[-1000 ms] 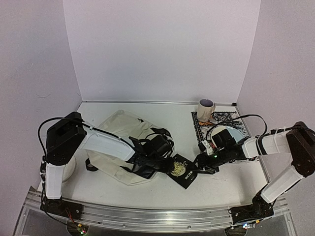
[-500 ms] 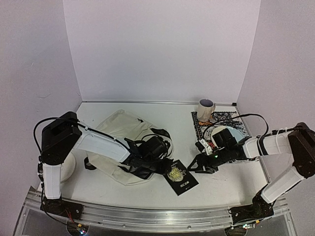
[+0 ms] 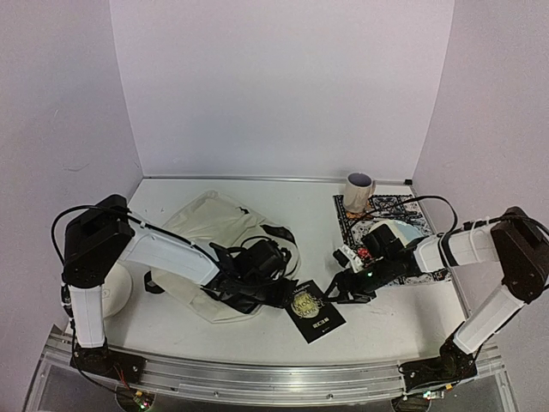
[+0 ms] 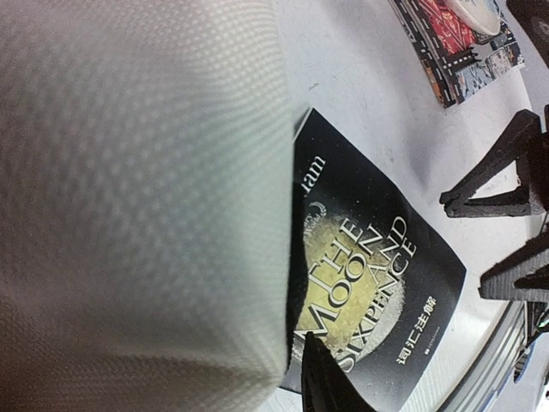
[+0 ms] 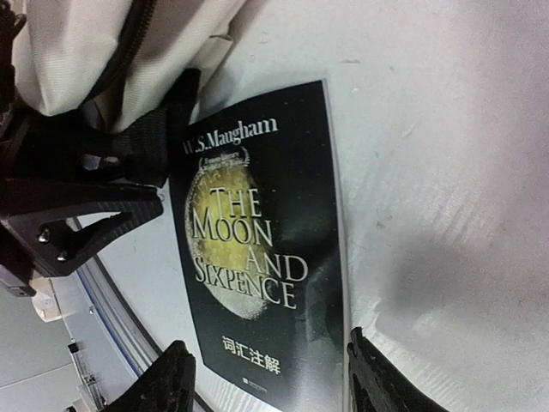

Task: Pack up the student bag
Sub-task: Pick up the book from the center of the board.

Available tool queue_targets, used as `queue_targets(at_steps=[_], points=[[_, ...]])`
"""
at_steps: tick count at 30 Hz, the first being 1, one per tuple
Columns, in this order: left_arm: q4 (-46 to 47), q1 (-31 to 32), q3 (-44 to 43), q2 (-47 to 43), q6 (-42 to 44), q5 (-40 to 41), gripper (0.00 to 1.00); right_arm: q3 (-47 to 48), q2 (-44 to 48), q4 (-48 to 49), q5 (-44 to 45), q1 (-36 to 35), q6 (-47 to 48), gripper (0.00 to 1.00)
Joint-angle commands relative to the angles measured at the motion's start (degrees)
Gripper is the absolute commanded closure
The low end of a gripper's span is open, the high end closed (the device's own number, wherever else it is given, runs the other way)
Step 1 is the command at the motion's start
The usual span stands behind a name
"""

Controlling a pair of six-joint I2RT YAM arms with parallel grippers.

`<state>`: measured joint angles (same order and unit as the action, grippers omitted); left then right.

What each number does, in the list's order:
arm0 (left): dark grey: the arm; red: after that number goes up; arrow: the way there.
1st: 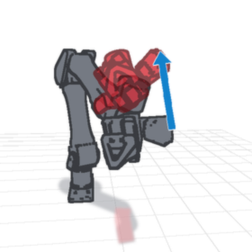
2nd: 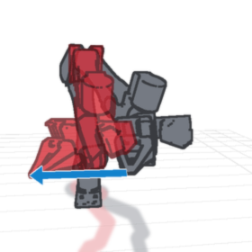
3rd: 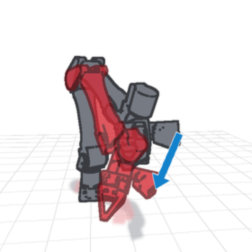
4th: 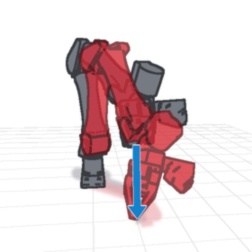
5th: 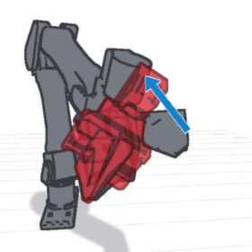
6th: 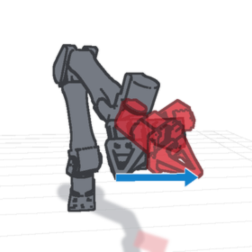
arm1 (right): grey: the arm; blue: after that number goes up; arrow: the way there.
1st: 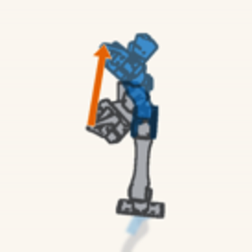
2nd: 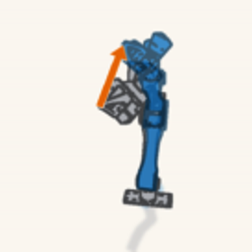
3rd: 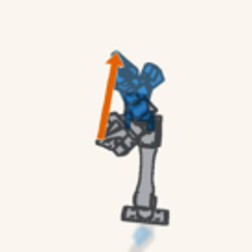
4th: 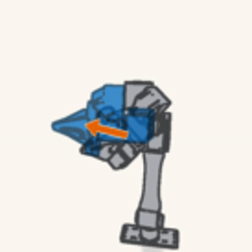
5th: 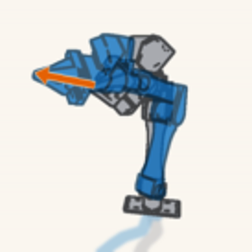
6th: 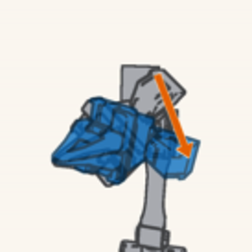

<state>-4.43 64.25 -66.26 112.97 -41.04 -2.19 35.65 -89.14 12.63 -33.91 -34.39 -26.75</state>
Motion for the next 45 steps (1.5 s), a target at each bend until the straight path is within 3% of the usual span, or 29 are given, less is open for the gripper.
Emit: queue_targets(at_steps=[1, 6, 15, 22, 32, 36, 45], points=[[-1.3, -0.9, 1.3, -4.0, -3.0, -1.1, 0.68, 2.4, 0.8, -6.3, 5.2, -0.1, -0.3, 0.38], [-1.2, 0.2, 2.0, -4.4, -5.9, -5.3, 0.68, 2.4, -1.4, -7.4, 4.3, -1.4, -0.4, 0.38], [-1.3, 3.0, 2.4, -3.0, -7.5, -9.0, 0.79, 3.5, -7.1, -5.1, 2.5, -5.6, -2.8, 0.38], [-0.9, 3.1, 1.6, 0.7, -7.7, -9.5, 0.83, 2.6, -8.4, 4.3, -4.0, -7.3, -7.2, 0.39], [4.3, 2.8, 5.4, -2.7, -9.3, -7.0, 0.86, 1.5, -7.3, 13.2, -9.5, -7.6, -10.6, 0.42], [8.8, 2.2, 8.8, -4.9, -11.3, -6.8, 0.86, 1.4, -7.6, 14.7, -9.8, -7.7, -11.2, 0.55], [9.6, 2.0, 10.6, -9.7, -10.9, -4.5, 0.82, 0.0, -7.2, 14.7, -7.1, -7.7, -11.8, 0.96]])
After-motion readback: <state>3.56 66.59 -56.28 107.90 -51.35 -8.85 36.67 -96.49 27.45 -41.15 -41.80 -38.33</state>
